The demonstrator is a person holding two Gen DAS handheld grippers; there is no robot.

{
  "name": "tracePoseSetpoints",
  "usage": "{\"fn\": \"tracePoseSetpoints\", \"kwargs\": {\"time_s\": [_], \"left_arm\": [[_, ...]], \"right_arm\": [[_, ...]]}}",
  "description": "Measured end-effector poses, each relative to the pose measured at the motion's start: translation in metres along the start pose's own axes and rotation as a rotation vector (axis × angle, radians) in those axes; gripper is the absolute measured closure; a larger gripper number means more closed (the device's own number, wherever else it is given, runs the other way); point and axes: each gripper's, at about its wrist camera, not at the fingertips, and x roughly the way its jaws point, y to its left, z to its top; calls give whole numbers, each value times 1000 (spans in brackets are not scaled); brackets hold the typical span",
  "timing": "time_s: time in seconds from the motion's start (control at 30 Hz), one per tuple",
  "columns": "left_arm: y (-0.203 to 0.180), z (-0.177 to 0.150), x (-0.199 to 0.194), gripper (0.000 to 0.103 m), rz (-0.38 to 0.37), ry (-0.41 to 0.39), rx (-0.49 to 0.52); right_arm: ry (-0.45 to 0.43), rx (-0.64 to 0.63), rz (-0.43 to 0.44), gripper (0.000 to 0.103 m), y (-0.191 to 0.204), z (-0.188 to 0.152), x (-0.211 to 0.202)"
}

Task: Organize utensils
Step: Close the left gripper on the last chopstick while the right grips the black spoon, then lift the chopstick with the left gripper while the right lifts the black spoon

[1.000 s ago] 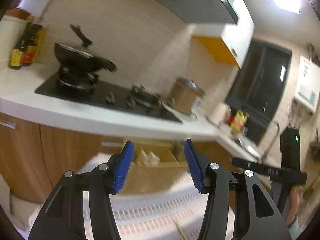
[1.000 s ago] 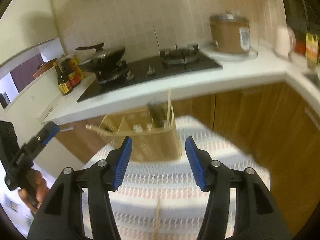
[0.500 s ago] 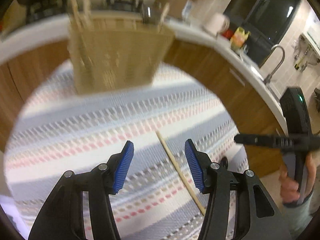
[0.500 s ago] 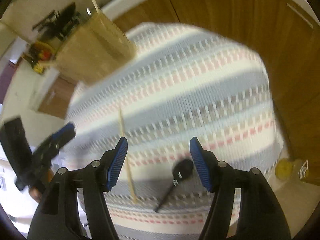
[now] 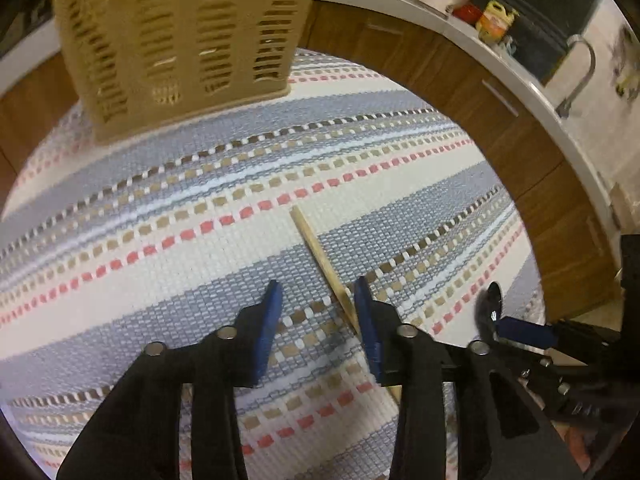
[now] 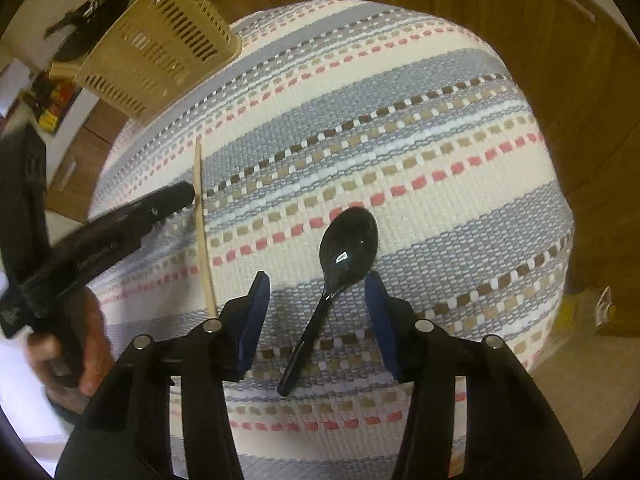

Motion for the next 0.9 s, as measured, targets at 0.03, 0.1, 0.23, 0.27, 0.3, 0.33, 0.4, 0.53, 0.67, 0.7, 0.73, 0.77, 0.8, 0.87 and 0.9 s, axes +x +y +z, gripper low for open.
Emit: {"fn": "tracePoseSetpoints", "kwargs": {"time_s": [0.03,0.1,0.23,0.27,0.3,0.33,0.4,0.53,0.67,0.7,0.73,0.77,0.8,0.87,0.9], "left_arm": [[-4,0,1,74,14,1,14],[-12,0,2,74,46,2,36],[-31,-1,8,74,127,-8,98],[-35,-2,8,74,149,-11,113],[-39,-4,9,76,183,-16,135],[-42,-6,10,79,202,-18,147],[-43,-8,8,89,226,-20,155],[-31,-16,-3,99,210,-14,116],[-4,-30,-20,99,126,-23,32],[1,-33,-23,99,113,-21,13],[8,-36,-27,99,99,-18,-11],[15,-39,-31,99,84,-13,-31],[22,-42,-35,99,70,-9,-51],[37,-50,-43,99,41,1,-96],[42,-52,-45,99,42,1,-106]], "right_arm": [[-18,-36,-54,68,6,-3,0],[-47,-97,-125,75,14,-8,2],[-87,-157,-194,86,14,-10,2],[-94,-165,-200,87,13,-10,2],[-96,-167,-199,90,10,-11,1],[-98,-168,-196,94,9,-11,0],[-98,-165,-176,95,4,-8,-1],[-96,-183,-126,97,6,-3,0],[-88,-201,-78,97,16,6,4],[-86,-206,-76,97,19,9,7],[-84,-218,-78,97,23,12,9],[-84,-226,-79,97,25,14,11],[-82,-233,-78,97,29,17,12],[-74,-237,-63,97,33,25,16],[-71,-235,-61,97,35,28,18]]}}
